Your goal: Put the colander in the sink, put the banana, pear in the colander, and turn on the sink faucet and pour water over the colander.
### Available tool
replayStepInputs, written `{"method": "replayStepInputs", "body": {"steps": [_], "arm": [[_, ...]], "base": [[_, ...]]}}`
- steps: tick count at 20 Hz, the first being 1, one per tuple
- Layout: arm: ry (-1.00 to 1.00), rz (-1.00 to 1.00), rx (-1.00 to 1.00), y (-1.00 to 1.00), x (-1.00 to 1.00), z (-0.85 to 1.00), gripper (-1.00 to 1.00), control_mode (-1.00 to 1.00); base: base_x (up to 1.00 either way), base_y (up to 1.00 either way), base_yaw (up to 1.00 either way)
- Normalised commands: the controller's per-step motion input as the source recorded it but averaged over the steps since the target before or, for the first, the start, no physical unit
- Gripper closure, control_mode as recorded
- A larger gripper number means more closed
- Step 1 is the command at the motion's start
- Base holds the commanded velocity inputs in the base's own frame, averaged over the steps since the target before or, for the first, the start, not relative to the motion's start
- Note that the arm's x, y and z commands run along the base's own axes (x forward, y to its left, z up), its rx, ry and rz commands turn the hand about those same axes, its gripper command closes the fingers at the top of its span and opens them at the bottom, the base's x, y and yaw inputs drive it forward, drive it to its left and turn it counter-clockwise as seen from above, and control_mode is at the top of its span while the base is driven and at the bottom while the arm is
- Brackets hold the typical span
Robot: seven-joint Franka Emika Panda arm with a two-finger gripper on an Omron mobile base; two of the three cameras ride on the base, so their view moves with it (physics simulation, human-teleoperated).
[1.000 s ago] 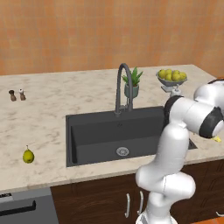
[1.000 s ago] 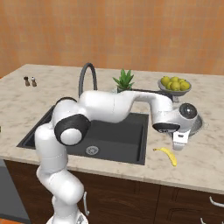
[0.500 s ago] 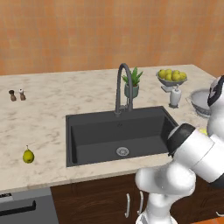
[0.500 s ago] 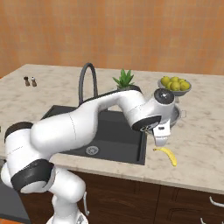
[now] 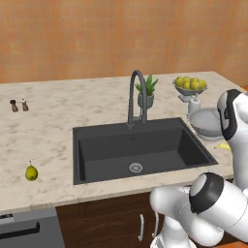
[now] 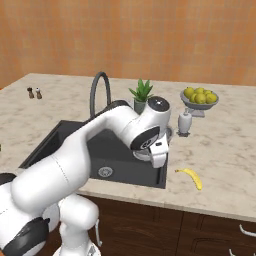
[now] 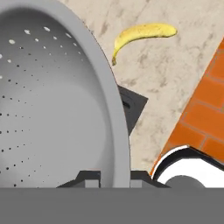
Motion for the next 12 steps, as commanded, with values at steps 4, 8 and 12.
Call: {"method": "replayStepInputs", "body": {"steps": [4, 8, 12], "arm": [[0.15, 0.36, 0.15, 0.26, 0.18, 0.01, 1.0, -1.0], [0.19, 0.47, 0.12, 0.31, 0.39, -0.22, 1.0, -1.0], [0.11, 0.35, 0.01, 0.53, 0.3, -0.45, 1.0, -1.0]], "base": [[0.0, 0.0, 0.0], [0.0, 0.0, 0.0], [0.0, 0.0, 0.0]]}}
